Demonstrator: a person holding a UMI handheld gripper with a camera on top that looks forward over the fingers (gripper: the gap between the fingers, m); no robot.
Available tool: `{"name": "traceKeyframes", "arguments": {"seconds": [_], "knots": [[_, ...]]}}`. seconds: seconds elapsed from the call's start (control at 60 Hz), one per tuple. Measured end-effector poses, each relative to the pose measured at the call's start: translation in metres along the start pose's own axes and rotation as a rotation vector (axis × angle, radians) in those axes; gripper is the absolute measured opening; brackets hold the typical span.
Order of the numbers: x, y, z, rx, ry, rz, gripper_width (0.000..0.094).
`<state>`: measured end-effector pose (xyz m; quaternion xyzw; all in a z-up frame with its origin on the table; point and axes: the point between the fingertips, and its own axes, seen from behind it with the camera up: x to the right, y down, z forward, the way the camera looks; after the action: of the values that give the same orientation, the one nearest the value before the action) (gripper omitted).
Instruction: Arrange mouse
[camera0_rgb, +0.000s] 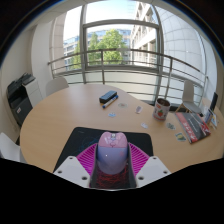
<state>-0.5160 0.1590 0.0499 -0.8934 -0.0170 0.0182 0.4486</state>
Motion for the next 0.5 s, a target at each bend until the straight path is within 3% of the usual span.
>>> {"name": "traceKeyframes", "arguments": {"seconds": [0.167, 0.233, 0.333, 0.383, 0.5], "knots": [[-0.018, 0.06, 0.035, -0.12, -0.021, -0.027, 0.0539], [-0.018, 0.053, 0.032, -0.094, -0.011, -0.037, 0.0589], [-0.016, 0.042, 0.017, -0.097, 0.002, -0.029, 0.0857], [-0.016, 0.035, 0.003, -0.083, 0.012, -0.025, 0.0819], [-0.016, 0.01, -0.046, -0.043, 0.064, -0.017, 0.0845]]}}
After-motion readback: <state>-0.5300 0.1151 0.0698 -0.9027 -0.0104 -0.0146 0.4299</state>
